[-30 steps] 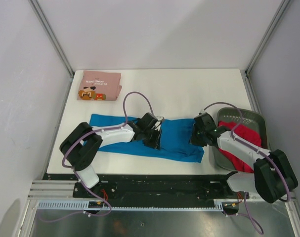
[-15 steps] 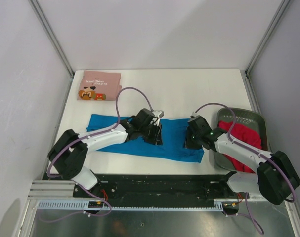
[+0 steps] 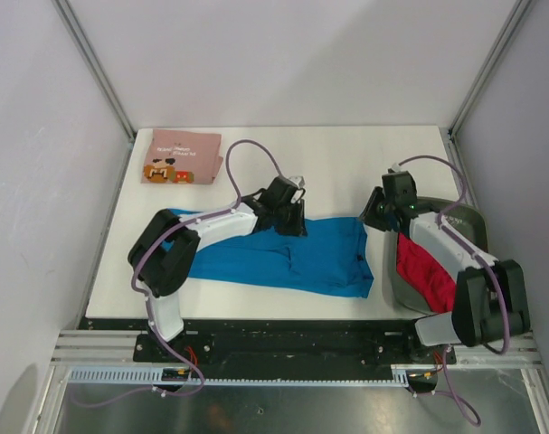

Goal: Fold and stack the t-shirts
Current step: Fold the other side of the tshirt into a rectangle

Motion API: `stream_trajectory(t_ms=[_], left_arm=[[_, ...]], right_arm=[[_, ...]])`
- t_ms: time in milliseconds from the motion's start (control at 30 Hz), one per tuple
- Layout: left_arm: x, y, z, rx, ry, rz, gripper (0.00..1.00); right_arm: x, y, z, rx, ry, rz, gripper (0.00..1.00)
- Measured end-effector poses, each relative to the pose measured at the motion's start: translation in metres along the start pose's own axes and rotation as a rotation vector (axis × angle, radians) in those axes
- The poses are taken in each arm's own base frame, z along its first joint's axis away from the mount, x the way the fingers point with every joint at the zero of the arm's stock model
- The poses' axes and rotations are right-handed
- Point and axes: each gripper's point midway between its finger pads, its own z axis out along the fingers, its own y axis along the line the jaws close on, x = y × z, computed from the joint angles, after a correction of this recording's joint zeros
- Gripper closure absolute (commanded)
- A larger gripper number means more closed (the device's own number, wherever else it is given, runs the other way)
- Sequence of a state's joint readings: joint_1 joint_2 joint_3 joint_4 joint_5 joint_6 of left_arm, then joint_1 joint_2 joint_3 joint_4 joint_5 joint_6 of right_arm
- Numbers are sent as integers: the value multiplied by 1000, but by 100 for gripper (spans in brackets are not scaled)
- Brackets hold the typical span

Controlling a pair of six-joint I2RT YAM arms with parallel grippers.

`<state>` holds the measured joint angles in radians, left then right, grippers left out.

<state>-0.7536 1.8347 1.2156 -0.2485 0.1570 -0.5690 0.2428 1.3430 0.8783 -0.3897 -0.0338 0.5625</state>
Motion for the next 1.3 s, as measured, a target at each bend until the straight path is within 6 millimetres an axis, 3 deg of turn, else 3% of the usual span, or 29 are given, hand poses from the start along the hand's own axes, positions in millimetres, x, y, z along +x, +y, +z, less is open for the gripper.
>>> stream_trajectory(t_ms=[100,267,433,567,767,1033,1300], left_arm=[[-19,21,6,-52,-35,-51,71],[-36,44,13,-101,-62,-101,71],[-29,56,24,-130,-38,-115,72],[-21,64,34,-150,-14,-125,72],[-24,64,36,-150,-18,-137,72],[-25,64,38,-147,-22,-151,73],[-28,64,40,-143,-29,-163,73]], right_arm=[[-12,-3,21,14,-4,5,68],[-6,-17,51,60,43,15,67],[-2,-24,64,84,71,15,66],[-14,-19,64,79,41,4,66],[-34,-12,70,78,-3,-8,66],[-26,-17,92,145,38,-67,66],[-14,-29,92,219,77,-100,88]])
